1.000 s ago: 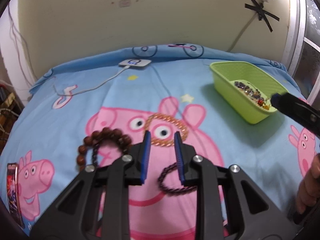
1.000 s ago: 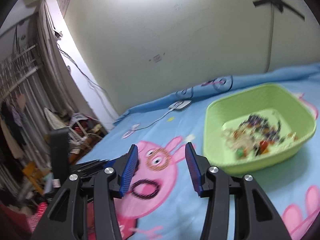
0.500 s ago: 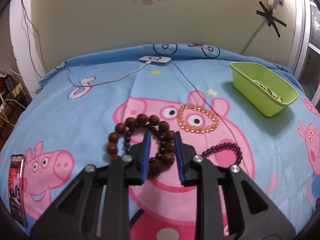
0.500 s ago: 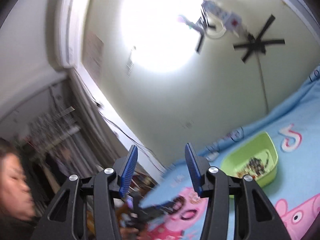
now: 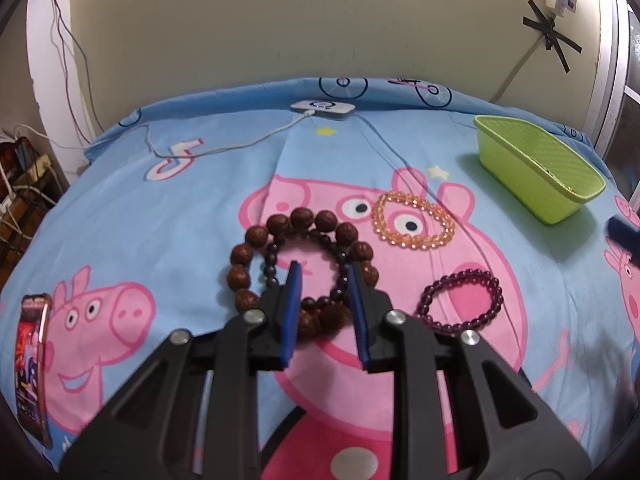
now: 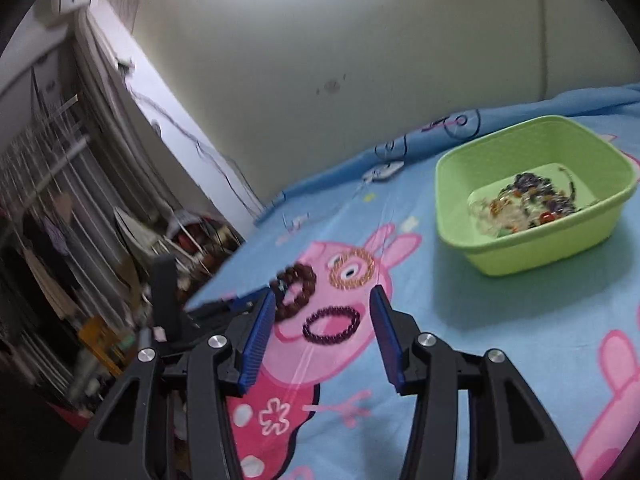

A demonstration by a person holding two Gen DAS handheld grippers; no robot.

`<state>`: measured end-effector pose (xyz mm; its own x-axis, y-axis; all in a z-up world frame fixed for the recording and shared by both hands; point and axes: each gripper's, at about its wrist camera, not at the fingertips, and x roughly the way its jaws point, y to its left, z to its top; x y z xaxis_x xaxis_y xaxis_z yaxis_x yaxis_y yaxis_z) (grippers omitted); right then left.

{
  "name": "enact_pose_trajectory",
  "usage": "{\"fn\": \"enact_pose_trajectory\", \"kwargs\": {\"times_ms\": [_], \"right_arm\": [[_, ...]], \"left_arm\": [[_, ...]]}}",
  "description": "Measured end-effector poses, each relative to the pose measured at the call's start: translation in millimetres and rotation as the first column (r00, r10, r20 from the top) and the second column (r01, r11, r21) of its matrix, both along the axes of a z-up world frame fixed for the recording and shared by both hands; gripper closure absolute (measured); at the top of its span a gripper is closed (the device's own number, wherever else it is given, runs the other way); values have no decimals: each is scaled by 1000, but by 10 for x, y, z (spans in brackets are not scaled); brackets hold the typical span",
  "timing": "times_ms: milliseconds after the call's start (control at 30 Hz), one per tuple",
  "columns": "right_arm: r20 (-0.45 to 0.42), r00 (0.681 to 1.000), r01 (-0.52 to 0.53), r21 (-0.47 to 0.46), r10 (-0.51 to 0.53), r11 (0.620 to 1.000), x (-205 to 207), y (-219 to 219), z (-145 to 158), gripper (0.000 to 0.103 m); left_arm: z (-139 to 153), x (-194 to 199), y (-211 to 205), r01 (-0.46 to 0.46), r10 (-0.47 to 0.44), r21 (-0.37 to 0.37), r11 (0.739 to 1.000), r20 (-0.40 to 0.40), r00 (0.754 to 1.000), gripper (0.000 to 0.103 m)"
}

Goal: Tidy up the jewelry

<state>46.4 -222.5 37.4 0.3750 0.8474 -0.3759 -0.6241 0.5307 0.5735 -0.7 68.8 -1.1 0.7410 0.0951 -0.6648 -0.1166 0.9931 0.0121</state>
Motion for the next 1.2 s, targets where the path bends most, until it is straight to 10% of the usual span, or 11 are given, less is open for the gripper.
{"fn": "enact_pose_trajectory", "kwargs": {"times_ms": [233,1200], "right_arm": [[-39,999,-42,-123,37,992,-83,285,-219,72],[-39,998,-61,-108,57,992,-55,280,-182,72]], "left_arm": [[-21,-13,-74,10,-10,12,1000,0,1000,81],[-36,33,-58,-7,7,23,1000,-14,1000,81]]}}
